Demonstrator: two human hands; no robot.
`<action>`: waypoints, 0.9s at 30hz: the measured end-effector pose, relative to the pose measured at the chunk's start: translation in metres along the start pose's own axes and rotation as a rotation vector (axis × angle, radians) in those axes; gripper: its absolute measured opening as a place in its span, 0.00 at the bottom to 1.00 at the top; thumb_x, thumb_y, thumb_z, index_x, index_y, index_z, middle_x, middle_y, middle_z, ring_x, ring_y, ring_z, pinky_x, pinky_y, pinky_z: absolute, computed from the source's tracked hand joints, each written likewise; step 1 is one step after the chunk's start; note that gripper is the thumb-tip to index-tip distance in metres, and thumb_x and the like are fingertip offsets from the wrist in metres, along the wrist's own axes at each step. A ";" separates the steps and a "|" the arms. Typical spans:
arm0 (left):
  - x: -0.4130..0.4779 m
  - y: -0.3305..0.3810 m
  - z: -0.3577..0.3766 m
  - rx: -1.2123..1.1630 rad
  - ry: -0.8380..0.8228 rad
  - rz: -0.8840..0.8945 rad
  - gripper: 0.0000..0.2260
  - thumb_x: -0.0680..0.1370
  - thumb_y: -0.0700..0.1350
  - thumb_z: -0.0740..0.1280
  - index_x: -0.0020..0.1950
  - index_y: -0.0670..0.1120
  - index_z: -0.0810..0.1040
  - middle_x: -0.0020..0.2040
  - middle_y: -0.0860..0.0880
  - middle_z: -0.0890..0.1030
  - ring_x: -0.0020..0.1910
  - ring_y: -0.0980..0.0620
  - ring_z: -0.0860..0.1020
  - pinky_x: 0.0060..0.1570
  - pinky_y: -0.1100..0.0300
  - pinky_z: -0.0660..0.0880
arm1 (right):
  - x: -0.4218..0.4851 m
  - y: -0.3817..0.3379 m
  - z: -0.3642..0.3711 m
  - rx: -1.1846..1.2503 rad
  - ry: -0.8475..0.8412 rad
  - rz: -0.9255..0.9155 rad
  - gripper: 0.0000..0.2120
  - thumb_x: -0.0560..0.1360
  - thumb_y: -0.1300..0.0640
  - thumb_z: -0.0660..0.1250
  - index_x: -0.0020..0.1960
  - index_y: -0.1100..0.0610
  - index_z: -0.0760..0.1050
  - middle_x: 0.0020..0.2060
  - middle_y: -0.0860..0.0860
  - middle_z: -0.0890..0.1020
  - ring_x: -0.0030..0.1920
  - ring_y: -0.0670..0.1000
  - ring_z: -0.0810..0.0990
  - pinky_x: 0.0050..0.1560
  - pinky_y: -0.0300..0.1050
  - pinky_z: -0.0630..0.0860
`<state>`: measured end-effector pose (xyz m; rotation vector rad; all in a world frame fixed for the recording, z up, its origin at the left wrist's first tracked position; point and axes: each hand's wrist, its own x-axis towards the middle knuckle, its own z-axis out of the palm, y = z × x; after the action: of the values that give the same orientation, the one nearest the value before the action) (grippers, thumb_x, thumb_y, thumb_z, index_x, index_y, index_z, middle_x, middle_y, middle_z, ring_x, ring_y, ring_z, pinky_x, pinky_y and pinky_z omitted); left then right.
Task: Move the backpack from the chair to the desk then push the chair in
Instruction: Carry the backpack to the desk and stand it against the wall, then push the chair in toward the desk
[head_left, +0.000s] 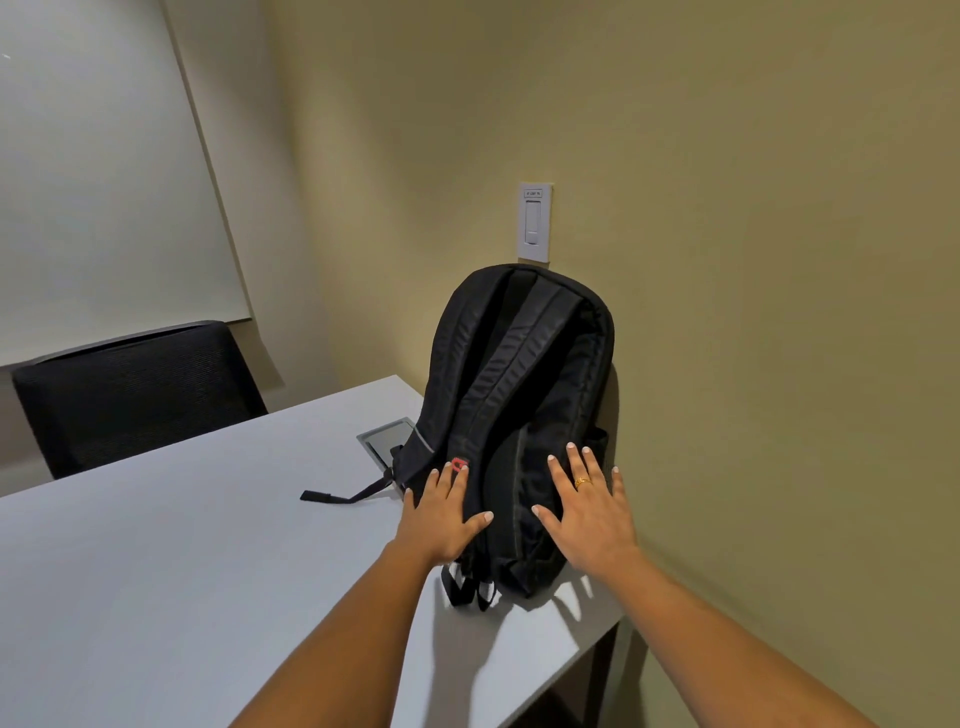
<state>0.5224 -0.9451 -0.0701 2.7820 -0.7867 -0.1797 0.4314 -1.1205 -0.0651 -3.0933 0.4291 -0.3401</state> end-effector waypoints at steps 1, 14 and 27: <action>-0.009 0.004 0.001 0.005 -0.006 0.000 0.32 0.78 0.61 0.51 0.74 0.49 0.40 0.77 0.46 0.41 0.75 0.46 0.41 0.71 0.42 0.42 | -0.008 0.000 -0.001 0.003 -0.009 0.002 0.32 0.77 0.38 0.47 0.74 0.51 0.41 0.75 0.53 0.44 0.74 0.53 0.39 0.71 0.57 0.42; -0.166 0.067 0.045 0.102 -0.046 -0.008 0.31 0.78 0.61 0.50 0.75 0.49 0.41 0.77 0.46 0.41 0.75 0.46 0.41 0.71 0.42 0.41 | -0.173 0.014 -0.006 -0.008 -0.089 -0.008 0.32 0.78 0.38 0.46 0.74 0.52 0.41 0.75 0.55 0.43 0.74 0.54 0.39 0.71 0.57 0.41; -0.355 0.094 0.083 0.106 -0.103 -0.010 0.31 0.78 0.59 0.52 0.75 0.48 0.42 0.77 0.45 0.43 0.75 0.47 0.41 0.72 0.42 0.42 | -0.356 0.004 -0.033 0.045 -0.167 0.005 0.32 0.77 0.38 0.46 0.74 0.52 0.42 0.75 0.54 0.43 0.74 0.53 0.39 0.71 0.57 0.40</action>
<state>0.1600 -0.8511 -0.1066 2.8967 -0.8303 -0.2931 0.0895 -1.0275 -0.1090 -3.0442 0.4188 -0.0880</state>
